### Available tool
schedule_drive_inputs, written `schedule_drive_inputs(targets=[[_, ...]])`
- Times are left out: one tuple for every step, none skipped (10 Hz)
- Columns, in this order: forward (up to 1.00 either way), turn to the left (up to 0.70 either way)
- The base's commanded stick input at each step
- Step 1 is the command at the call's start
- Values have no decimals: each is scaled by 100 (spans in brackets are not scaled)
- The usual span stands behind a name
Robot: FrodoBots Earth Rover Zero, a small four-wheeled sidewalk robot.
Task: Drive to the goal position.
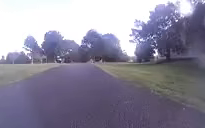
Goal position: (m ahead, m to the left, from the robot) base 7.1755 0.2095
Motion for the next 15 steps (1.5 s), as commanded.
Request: schedule_drive_inputs(targets=[[100,0],[100,0],[100,0],[100,0],[100,0],[100,0],[100,0],[100,15],[100,35],[100,11],[100,0],[100,0],[100,0],[100,0],[100,0]])
